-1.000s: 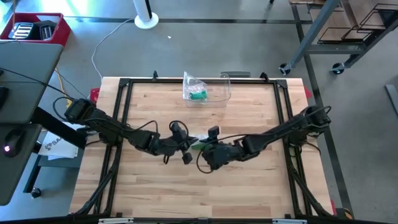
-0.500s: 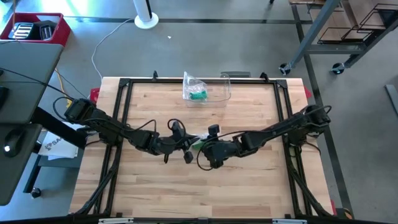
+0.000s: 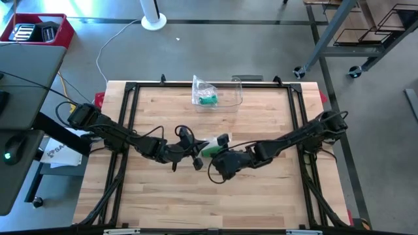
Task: Roll bandage
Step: Open the zip bag
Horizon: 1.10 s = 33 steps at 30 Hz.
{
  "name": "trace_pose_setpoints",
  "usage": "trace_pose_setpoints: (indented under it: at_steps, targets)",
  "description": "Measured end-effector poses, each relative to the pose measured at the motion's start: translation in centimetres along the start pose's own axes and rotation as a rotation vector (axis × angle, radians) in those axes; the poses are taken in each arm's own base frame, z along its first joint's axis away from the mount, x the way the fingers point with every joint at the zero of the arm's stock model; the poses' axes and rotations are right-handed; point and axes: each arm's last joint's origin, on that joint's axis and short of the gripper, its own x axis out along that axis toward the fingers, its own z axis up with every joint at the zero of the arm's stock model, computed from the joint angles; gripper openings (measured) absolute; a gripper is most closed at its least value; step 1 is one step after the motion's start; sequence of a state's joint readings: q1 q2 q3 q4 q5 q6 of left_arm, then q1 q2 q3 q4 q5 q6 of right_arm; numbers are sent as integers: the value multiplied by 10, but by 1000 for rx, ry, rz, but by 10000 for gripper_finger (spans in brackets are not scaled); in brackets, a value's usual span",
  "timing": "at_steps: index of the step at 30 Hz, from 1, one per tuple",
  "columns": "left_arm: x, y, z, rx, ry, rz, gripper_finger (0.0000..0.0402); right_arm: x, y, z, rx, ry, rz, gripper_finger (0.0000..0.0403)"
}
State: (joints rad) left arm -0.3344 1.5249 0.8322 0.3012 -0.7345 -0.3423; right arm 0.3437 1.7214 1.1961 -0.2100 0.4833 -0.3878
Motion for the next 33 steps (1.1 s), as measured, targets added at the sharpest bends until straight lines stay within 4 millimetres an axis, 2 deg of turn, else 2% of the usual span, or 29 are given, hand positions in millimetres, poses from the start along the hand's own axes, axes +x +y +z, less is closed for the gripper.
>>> trace_pose_setpoints:
  at_steps: [3, 10, 14, 19, 26, 30, 33]
  targets:
    - [0, 0, -1, -19, 13, -3, 0, -3, 3, 4, -50, -9, -48, 41]
    - [-1, -2, -2, -41, 20, -32, 0, -2, -5, 2, -37, 50, -211, 140]
    - [-2, -4, 0, -54, 9, -54, 0, 3, -11, -5, -8, 87, -178, 160]
    - [-4, -7, 2, -63, -13, -71, 0, 7, -17, -10, 86, 88, -127, 128]
    - [-4, -7, 1, -56, -4, -79, 0, 6, -13, -9, 38, 71, -66, 16]
    - [-4, -7, 1, -30, -10, -75, 3, 6, -13, -9, 28, 70, -54, 12]
    - [-4, -7, 2, 4, -14, -71, 26, 6, -11, -10, 9, 67, -9, 3]
